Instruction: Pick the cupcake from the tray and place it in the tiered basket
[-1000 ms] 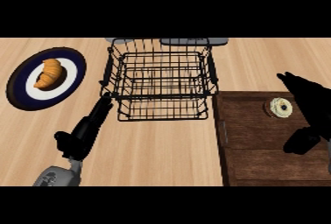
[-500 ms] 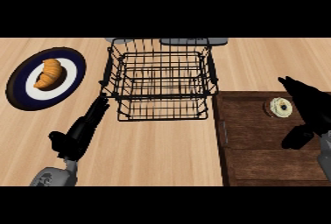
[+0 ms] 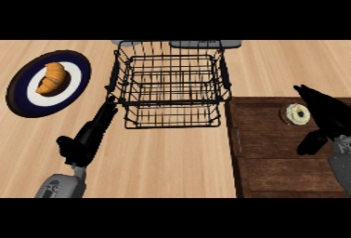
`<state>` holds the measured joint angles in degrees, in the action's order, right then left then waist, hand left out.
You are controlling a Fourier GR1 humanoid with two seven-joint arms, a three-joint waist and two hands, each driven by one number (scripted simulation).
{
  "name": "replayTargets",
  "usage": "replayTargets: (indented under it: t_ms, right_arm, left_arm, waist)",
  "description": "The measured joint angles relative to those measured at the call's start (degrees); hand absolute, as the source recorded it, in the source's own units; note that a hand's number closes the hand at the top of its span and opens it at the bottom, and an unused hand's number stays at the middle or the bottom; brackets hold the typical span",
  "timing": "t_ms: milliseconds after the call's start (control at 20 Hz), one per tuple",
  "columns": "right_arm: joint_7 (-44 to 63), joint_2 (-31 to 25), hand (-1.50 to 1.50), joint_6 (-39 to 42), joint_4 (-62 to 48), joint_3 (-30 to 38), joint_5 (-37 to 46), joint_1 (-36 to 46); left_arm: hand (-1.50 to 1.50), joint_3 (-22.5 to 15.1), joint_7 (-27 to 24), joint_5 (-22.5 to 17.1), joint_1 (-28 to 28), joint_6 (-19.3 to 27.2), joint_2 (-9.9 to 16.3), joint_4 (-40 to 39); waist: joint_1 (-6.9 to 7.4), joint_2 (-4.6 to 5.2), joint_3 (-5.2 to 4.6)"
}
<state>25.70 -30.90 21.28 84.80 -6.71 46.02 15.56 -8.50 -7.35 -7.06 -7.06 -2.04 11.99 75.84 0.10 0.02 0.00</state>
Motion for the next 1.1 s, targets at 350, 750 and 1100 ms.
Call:
replayTargets:
  t_ms: [350,750,1100]
  right_arm:
    - [-4.7,3.6,1.50,-2.3,-6.4,1.7,3.8,2.1]
    - [-13.3,6.0,1.50,-8.5,-9.0,3.7,4.5,3.7]
    - [-17.4,6.7,1.50,-9.7,-10.1,5.1,6.7,3.2]
  left_arm:
    - [0.00,1.0,1.3,1.9,0.2,-0.9,-1.7,1.1]
    - [0.00,1.9,2.8,2.8,0.1,-1.0,-3.0,2.1]
    - [0.00,3.3,1.8,4.1,0.1,-2.4,-3.5,1.1]
  waist:
    - [0.08,0.01,0.01]
    - [0.01,-0.09,-0.10]
    - [0.01,-0.26,-0.28]
